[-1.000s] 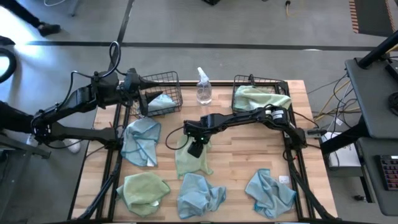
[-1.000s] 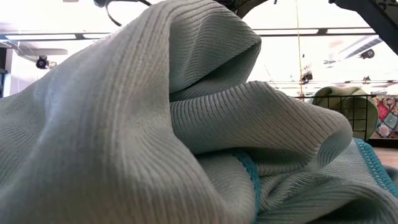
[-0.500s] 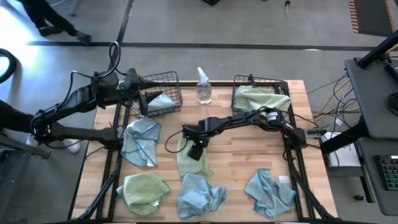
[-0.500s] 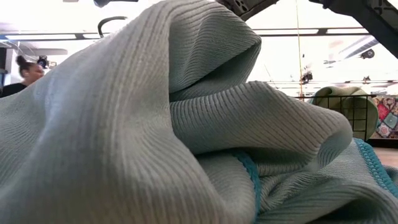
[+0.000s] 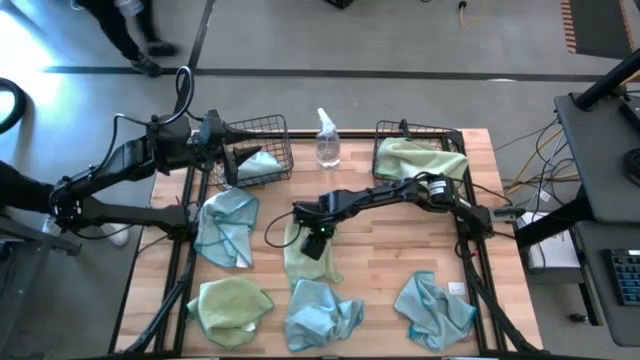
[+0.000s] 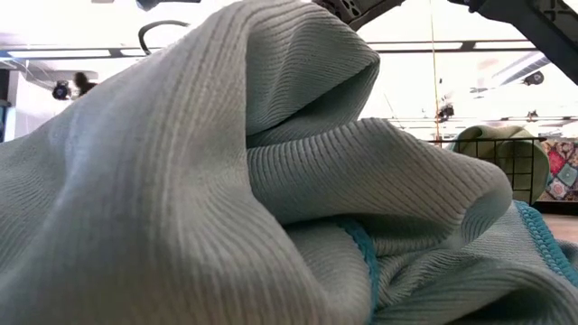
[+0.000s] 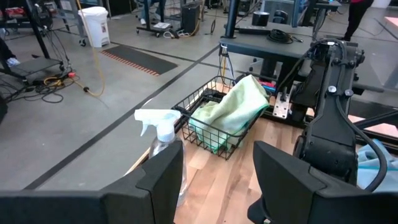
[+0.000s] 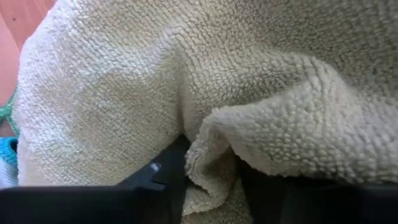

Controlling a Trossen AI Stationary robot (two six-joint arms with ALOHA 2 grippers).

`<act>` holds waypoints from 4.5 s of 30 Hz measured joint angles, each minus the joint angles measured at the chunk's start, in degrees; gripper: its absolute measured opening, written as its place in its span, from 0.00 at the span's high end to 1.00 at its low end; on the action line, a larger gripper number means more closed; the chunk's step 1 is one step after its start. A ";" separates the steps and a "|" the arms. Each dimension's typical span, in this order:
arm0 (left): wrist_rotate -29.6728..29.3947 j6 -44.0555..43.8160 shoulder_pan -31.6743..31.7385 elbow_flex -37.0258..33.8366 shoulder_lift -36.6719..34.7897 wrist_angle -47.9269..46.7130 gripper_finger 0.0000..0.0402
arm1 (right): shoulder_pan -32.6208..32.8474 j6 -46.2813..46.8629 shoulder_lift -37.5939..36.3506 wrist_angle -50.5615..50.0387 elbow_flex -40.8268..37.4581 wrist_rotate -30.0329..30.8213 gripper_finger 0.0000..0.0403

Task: Sort microfiber towel by color & place in baskets
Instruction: Put the green microfiber cloth into the right wire basket, then put the blue microfiber cloth into the left wire basket

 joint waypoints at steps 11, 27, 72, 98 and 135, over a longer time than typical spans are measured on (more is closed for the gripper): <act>0.00 -0.02 0.01 0.00 0.00 0.01 0.55 | 0.04 -0.01 -1.71 0.88 -0.22 0.32 0.93; 0.02 0.46 0.01 0.00 -0.02 0.02 0.55 | 0.02 -0.04 -11.69 0.75 -0.26 2.17 0.94; -0.11 2.88 0.02 0.00 -0.04 2.05 0.55 | -15.13 9.05 -36.26 -43.02 -0.11 55.97 0.94; -3.21 3.69 0.02 0.00 -0.04 2.34 0.55 | -25.92 5.37 -37.51 -47.72 -0.50 48.32 0.90; -1.85 3.66 0.02 0.00 -1.04 2.05 0.55 | -17.49 2.32 -41.35 -33.32 -0.48 28.21 0.69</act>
